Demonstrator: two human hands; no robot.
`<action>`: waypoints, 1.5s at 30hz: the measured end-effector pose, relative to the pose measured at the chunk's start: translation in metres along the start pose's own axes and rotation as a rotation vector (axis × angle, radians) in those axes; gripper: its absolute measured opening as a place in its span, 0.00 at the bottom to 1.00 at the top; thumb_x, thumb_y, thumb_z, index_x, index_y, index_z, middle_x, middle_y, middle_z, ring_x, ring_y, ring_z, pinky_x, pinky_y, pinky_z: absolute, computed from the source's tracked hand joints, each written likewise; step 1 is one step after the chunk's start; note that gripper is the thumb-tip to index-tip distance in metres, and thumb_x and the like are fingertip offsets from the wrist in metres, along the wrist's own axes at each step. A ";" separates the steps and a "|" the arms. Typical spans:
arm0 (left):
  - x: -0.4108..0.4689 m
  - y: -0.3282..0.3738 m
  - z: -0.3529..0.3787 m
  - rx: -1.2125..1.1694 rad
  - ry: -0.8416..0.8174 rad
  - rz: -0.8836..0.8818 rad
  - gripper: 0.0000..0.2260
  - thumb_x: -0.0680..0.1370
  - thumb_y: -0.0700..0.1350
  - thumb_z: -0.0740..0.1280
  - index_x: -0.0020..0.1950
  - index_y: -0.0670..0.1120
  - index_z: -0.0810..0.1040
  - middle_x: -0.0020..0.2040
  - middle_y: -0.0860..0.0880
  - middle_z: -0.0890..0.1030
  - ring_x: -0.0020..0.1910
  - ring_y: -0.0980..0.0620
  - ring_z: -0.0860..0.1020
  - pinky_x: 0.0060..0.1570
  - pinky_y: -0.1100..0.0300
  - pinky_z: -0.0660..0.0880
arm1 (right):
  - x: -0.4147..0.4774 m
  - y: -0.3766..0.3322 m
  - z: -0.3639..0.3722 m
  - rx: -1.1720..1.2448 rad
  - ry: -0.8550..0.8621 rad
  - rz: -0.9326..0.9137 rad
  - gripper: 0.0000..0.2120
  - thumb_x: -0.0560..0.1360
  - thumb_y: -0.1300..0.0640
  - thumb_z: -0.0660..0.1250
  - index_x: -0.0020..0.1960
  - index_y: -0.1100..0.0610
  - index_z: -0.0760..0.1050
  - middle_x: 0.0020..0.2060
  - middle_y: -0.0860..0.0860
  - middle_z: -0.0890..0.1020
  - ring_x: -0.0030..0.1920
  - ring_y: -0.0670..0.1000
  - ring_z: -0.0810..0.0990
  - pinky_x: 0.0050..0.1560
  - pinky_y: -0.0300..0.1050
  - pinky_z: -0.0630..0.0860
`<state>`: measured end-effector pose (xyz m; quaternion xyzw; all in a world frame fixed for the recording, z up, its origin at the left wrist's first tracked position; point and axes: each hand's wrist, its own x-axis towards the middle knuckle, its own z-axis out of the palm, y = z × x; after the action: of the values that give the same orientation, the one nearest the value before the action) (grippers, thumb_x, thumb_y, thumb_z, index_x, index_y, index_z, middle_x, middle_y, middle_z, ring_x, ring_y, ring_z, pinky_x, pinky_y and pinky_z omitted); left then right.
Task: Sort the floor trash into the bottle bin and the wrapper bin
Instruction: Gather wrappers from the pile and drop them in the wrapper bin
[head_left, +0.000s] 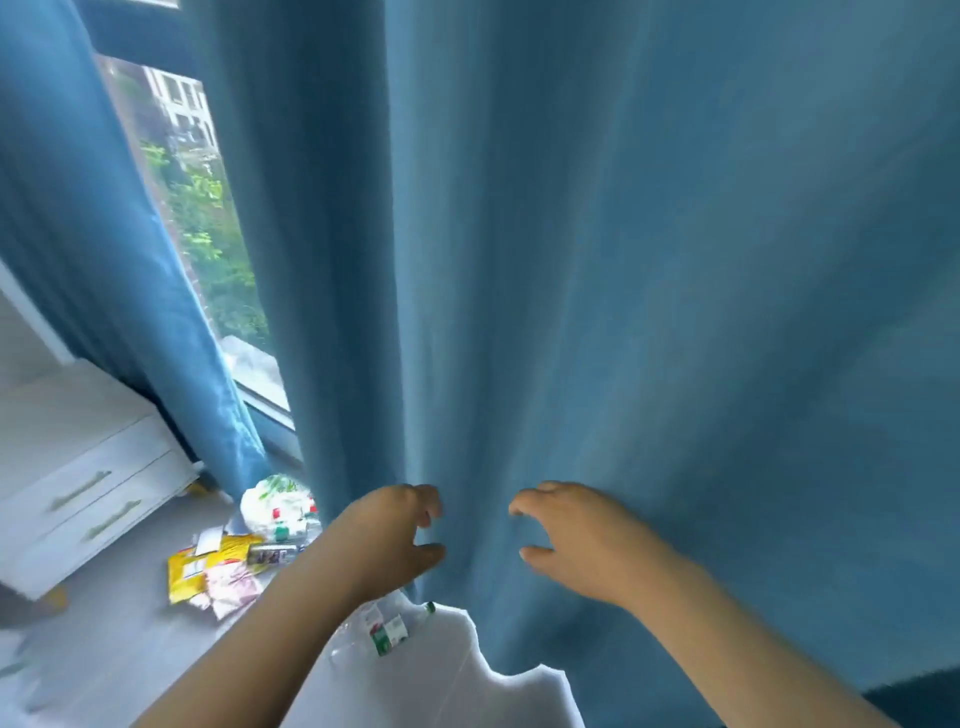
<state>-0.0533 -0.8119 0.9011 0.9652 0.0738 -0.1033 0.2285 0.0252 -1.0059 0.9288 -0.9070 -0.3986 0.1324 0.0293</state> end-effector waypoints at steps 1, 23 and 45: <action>-0.005 -0.013 -0.004 -0.007 0.011 -0.030 0.16 0.75 0.52 0.68 0.61 0.51 0.74 0.55 0.55 0.79 0.53 0.54 0.77 0.52 0.63 0.72 | 0.012 -0.011 0.001 -0.002 -0.015 -0.031 0.20 0.78 0.50 0.62 0.69 0.50 0.68 0.62 0.49 0.75 0.61 0.53 0.74 0.60 0.45 0.71; -0.005 -0.196 -0.015 -0.250 0.161 -0.768 0.15 0.75 0.52 0.66 0.61 0.52 0.73 0.57 0.55 0.77 0.53 0.54 0.76 0.53 0.62 0.73 | 0.285 -0.135 0.044 -0.117 -0.337 -0.584 0.14 0.75 0.55 0.62 0.59 0.57 0.73 0.54 0.53 0.78 0.54 0.57 0.77 0.49 0.46 0.72; 0.055 -0.382 0.124 -0.355 0.119 -1.004 0.16 0.77 0.49 0.63 0.65 0.48 0.71 0.60 0.49 0.75 0.57 0.49 0.75 0.55 0.58 0.72 | 0.441 -0.185 0.241 -0.138 -0.542 -0.583 0.19 0.76 0.56 0.62 0.67 0.53 0.70 0.58 0.53 0.77 0.55 0.55 0.78 0.48 0.44 0.73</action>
<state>-0.0934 -0.5253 0.6176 0.7619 0.5557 -0.1308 0.3060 0.1146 -0.5706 0.6302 -0.6881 -0.6403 0.3260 -0.1015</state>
